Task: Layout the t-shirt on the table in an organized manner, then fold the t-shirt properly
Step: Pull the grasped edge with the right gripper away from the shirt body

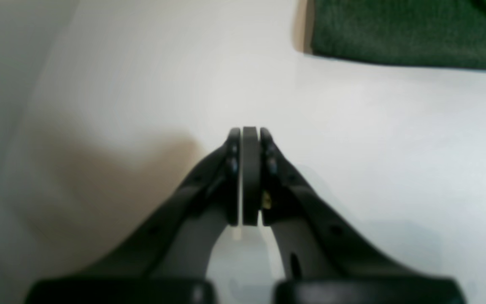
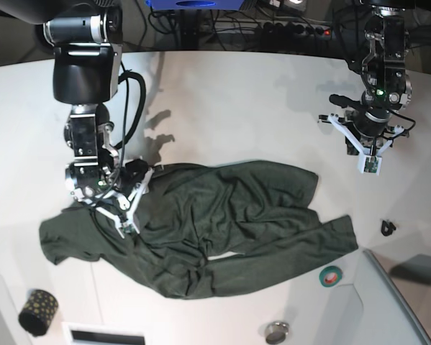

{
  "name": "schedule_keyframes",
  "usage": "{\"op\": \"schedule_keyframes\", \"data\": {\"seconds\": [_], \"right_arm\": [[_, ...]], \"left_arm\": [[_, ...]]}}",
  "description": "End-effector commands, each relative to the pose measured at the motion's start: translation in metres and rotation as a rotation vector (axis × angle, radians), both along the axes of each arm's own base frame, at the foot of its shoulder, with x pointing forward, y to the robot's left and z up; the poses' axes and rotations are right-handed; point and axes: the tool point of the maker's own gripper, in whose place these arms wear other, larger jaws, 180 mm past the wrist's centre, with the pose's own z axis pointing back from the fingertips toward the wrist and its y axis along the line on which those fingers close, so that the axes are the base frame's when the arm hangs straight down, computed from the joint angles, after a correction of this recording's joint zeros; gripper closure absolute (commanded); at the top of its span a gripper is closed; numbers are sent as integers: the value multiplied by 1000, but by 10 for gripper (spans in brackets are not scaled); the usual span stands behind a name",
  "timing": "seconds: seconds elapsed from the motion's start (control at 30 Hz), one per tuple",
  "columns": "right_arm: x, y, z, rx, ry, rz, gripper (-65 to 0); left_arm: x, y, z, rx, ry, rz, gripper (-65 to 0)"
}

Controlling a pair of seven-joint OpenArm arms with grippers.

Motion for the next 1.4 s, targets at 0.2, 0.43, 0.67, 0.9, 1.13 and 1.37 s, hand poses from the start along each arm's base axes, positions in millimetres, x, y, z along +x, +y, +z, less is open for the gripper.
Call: {"op": "schedule_keyframes", "data": {"seconds": [0.2,0.43,0.67,0.9,1.13,1.37], "right_arm": [[10,-3,12,-10,-10,-6,-9],[-11,-26,39,-84,-21,-50,-6],[-46,-41,48,-136,5,-79,-6],[-84,-79,81,-248,-19,-128,-6],[-125,-115,95,-373,57,-150,-6],[-168,-119,76,-392,167,-147,-6]], "left_arm": [[8,5,11,16,-41,-3,0],[9,26,20,31,-66,54,0],[22,10,23,14,-83,20,0],[26,-10,18,0,-73,-31,0],[26,-9,18,2,-74,-30,0],[25,-4,19,9,-74,-26,0]]}}
